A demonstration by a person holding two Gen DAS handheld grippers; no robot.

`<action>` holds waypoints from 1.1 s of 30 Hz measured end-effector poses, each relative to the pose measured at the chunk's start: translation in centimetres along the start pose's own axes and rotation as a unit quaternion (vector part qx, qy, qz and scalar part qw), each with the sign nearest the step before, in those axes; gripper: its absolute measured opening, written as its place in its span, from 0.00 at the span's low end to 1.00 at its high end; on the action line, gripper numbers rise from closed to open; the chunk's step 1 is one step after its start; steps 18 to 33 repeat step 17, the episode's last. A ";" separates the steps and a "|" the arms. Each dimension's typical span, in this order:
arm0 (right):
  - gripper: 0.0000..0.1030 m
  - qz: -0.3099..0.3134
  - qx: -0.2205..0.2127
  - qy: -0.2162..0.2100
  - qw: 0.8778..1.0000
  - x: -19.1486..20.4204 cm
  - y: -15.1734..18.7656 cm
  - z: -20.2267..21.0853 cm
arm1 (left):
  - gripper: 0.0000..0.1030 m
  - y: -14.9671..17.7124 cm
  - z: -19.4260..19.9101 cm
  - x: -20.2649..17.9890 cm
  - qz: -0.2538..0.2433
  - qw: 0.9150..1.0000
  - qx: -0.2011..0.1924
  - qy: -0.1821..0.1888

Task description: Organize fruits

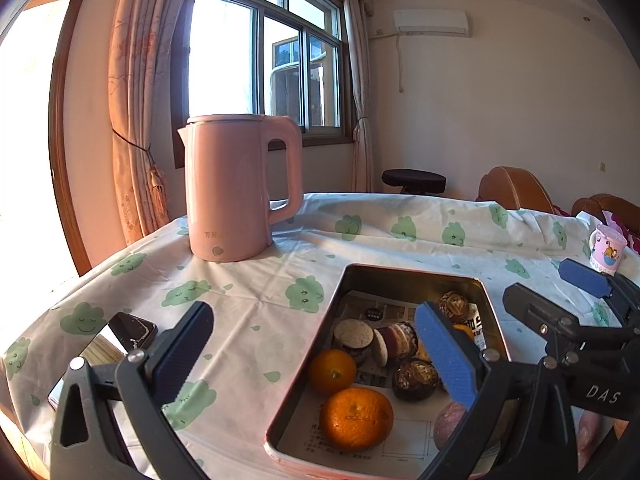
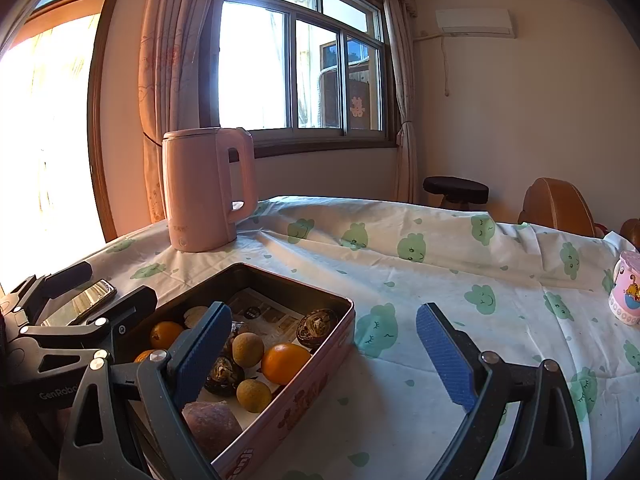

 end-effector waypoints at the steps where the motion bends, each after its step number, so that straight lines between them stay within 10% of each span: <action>1: 0.92 0.000 0.000 0.000 1.000 0.0 0.0 0.0 | 1.00 0.0 0.0 0.0 0.000 1.000 0.000 0.000; 33: 0.92 -0.015 -0.003 -0.004 1.000 -0.9 0.0 0.6 | 1.00 0.2 -0.2 0.2 0.001 1.000 0.003 0.000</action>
Point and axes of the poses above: each gripper's, at about its wrist camera, not at the fingertips, and z roughly against the way its jaws point, x to its left, y to its underside, the point moved 10 cm from there along -z, roughly the way its jaws point, and after that the axes turned 7 degrees about -y, right-handed, at the moved point
